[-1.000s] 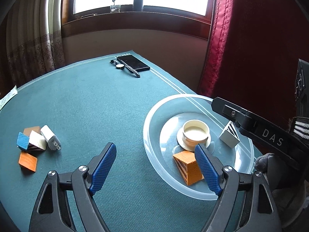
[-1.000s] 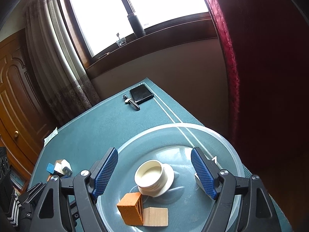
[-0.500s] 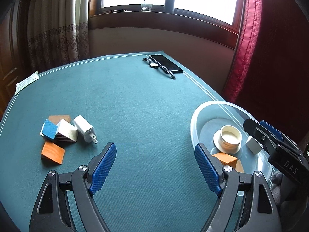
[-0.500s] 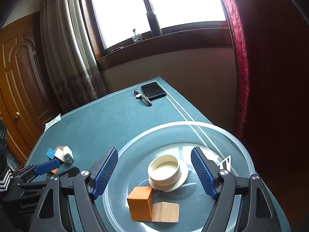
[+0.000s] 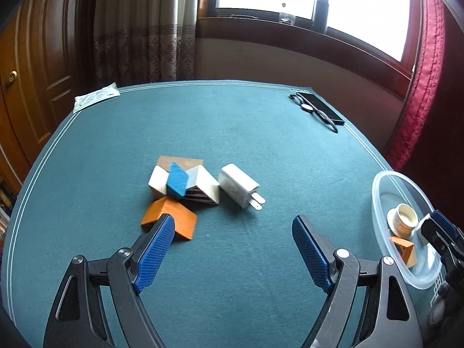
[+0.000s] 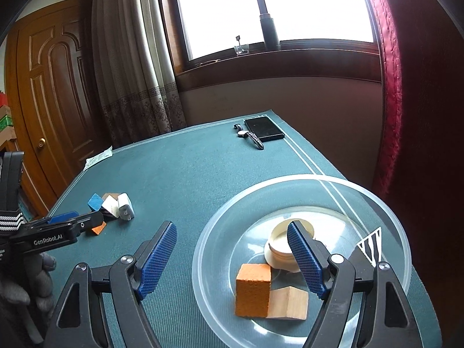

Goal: Organize rigid objects
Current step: 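Move the left tool to the orange block and grasp it, then grasp the white phone charger with the right tool while the left tool holds the orange block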

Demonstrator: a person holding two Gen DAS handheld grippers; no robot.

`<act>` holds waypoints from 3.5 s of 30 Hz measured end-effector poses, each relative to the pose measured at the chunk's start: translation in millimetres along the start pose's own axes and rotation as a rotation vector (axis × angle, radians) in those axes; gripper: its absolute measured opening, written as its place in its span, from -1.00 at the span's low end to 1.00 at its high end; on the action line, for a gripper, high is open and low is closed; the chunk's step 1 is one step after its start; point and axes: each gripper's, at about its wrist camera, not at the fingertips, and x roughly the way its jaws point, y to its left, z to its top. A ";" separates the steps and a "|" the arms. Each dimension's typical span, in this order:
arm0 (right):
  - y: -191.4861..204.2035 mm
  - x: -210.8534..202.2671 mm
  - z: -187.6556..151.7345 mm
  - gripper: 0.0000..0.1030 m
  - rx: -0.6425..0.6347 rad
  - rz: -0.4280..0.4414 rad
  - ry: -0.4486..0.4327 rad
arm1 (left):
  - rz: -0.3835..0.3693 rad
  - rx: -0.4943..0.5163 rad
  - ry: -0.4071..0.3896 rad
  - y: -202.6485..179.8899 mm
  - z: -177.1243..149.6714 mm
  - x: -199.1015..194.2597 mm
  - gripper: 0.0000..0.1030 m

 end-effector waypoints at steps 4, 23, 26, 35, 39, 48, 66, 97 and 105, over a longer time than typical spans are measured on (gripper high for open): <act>13.9 -0.4 -4.8 0.73 -0.042 0.019 0.005 | 0.057 -0.047 -0.003 30.5 0.3 0.5 0.63; 49.4 8.4 -26.0 0.73 -0.144 0.090 0.080 | 0.164 -0.117 0.062 50.9 6.9 48.5 0.63; 50.9 10.0 -26.8 0.73 -0.147 0.092 0.087 | 0.185 -0.135 0.070 51.7 10.7 58.1 0.63; 58.9 15.3 -29.5 0.73 -0.157 0.102 0.107 | 0.234 -0.162 0.105 70.6 2.0 62.0 0.63; 62.9 18.2 -32.0 0.73 -0.162 0.105 0.120 | 0.234 -0.158 0.106 81.7 -7.5 50.9 0.63; 67.5 21.5 -26.7 0.79 -0.151 0.096 0.119 | 0.235 -0.151 0.100 95.6 -17.9 38.9 0.62; 125.4 90.2 3.1 0.53 -0.209 0.170 0.211 | 0.144 -0.114 0.064 86.0 -10.5 35.9 -0.40; 155.4 160.2 17.6 -0.54 -0.227 0.165 0.319 | 0.063 -0.125 0.038 79.6 -13.7 10.4 -0.40; 145.3 132.9 15.4 -0.54 -0.216 0.189 0.300 | 0.050 -0.112 0.035 73.1 -13.5 7.7 -0.40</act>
